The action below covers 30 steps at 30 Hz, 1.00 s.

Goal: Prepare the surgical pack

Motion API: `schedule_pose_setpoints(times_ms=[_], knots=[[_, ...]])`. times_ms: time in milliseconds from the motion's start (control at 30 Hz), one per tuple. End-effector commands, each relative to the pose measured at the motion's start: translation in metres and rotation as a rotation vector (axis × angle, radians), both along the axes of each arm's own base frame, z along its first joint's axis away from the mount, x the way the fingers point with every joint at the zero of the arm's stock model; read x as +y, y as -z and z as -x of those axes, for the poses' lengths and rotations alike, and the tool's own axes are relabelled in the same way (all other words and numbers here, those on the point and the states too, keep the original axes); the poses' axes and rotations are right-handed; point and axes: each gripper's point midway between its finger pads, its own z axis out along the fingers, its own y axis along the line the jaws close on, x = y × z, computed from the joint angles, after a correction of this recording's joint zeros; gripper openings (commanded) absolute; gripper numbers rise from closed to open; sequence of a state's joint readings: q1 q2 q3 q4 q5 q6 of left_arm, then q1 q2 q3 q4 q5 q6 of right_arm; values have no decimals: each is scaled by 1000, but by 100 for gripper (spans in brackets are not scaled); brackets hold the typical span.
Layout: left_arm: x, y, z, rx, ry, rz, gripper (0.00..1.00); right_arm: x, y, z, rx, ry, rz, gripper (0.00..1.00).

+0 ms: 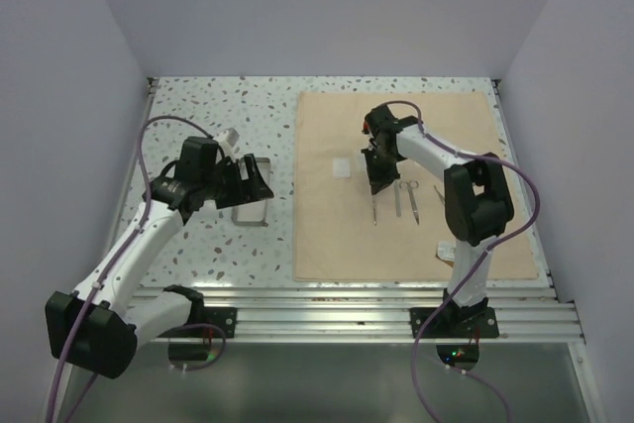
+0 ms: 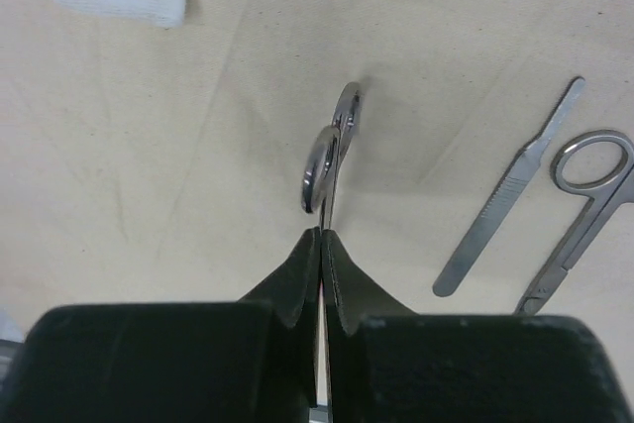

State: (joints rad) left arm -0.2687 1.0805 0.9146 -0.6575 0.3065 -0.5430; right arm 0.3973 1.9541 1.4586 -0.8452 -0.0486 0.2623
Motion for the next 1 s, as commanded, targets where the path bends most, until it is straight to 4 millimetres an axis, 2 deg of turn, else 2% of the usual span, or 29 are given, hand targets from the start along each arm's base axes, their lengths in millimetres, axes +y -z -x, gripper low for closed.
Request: schedule_pose_setpoints(times_ms=[0,100,267,300,333,400,433,567,967], knots=[[-28,-18,-18,-54,19,64,81,16,-27,-3,-28,23,-95,0],[-40,-16,-21,-41,44,75,78,16,-22,-3,-19,26,-95,0],[-44,-22,-29,-46,45,68,76,14,-21,-6,-32,24,-80,2],[-45,-21,-29,-43,46,67,76,11,-20,-7,-34,25,-64,7],[-45,-21,-30,-43,43,68,76,11,-19,-8,-34,23,-61,17],[-45,-21,-28,-40,46,67,75,11,-16,-10,-32,17,-55,26],[-46,-19,-27,-34,46,66,76,10,-15,-11,-36,16,-50,34],[-45,-15,-25,-27,46,61,76,11,-3,-13,-17,9,-44,36],[-47,-8,-25,-12,51,57,75,16,30,-11,21,-1,24,32]])
